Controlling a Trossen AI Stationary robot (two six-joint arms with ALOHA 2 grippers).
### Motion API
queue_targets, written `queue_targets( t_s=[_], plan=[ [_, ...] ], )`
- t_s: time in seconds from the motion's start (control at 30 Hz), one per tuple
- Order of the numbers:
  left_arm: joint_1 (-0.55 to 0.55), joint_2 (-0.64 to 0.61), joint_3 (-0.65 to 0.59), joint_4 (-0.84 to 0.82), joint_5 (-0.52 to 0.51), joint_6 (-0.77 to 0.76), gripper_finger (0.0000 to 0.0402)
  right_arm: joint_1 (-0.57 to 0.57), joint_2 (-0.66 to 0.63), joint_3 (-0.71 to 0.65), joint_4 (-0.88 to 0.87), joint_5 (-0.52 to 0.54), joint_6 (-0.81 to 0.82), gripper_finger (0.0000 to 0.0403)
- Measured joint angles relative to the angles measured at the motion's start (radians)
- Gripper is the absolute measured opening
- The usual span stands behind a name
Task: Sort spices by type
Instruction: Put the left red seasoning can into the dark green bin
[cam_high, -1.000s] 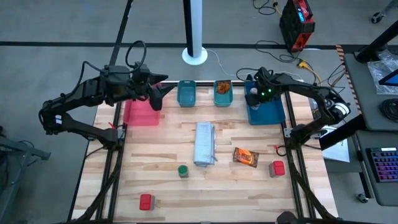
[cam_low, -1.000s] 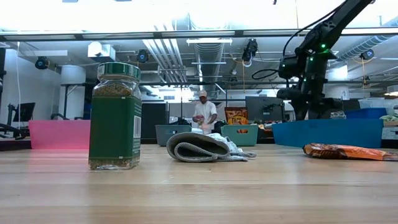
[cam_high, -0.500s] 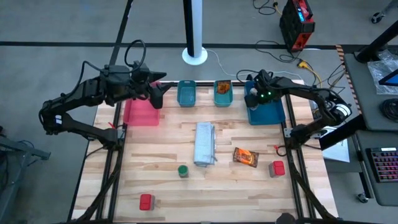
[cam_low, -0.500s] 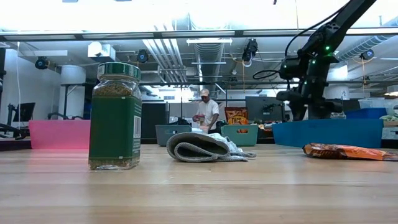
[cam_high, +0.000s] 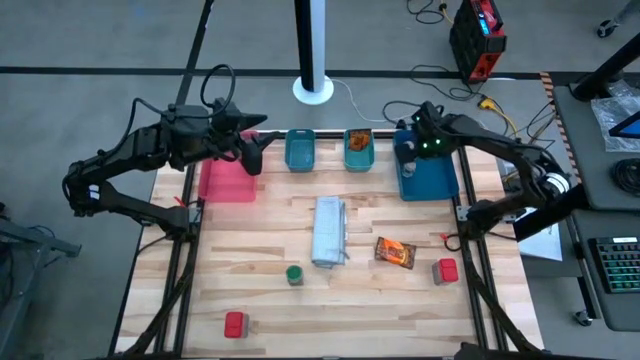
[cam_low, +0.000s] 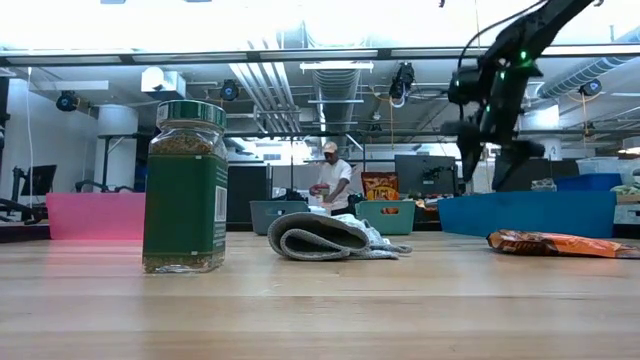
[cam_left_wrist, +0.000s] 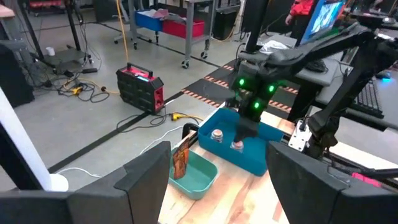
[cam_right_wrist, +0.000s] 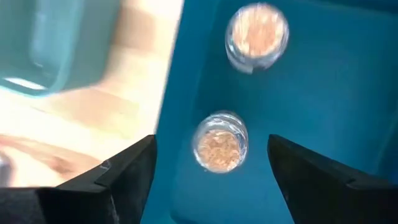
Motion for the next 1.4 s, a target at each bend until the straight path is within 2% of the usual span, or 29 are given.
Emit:
queue_targets(
  t_s=[0.17,0.27,0.33,0.47,0.57,0.63,0.8,1.0,1.23,1.4],
  plan=[
    [0.000,0.000,0.001,-0.027,0.001,0.013,0.0246,0.014,-0.066,0.129,-0.117,0.000,0.011,0.0270],
    [0.000,-0.001,0.001,-0.105,0.050,-0.022,0.0246,0.045,-0.120,0.198,-0.127,0.000,0.034,0.0256],
    [0.000,-0.001,0.001,-0.176,0.119,-0.063,0.0246,0.074,-0.154,0.238,-0.112,0.001,0.069,0.0248],
    [-0.005,-0.002,0.001,-0.345,0.328,-0.145,0.0246,0.143,-0.213,0.286,-0.047,0.007,0.130,0.0233],
    [-0.032,0.000,-0.003,-0.419,0.484,-0.185,0.0246,0.194,-0.239,0.290,0.004,0.064,0.149,0.0225],
    [-0.069,0.008,-0.005,-0.447,0.526,-0.186,0.0246,0.219,-0.244,0.290,0.016,0.116,0.150,0.0220],
    [-0.167,0.028,-0.006,-0.494,0.526,-0.170,0.0246,0.250,-0.222,0.289,0.014,0.140,0.186,0.0215],
    [-0.227,0.024,-0.006,-0.579,0.526,-0.198,0.0246,0.302,-0.199,0.289,0.015,0.140,0.202,0.0215],
    [-0.327,0.021,-0.006,-0.797,0.535,-0.313,0.0246,0.362,-0.200,0.296,0.015,0.167,0.237,0.0215],
    [-0.459,0.021,-0.006,-0.820,0.547,-0.436,0.0246,0.373,-0.200,0.294,0.015,0.185,0.249,0.0215]
  ],
)
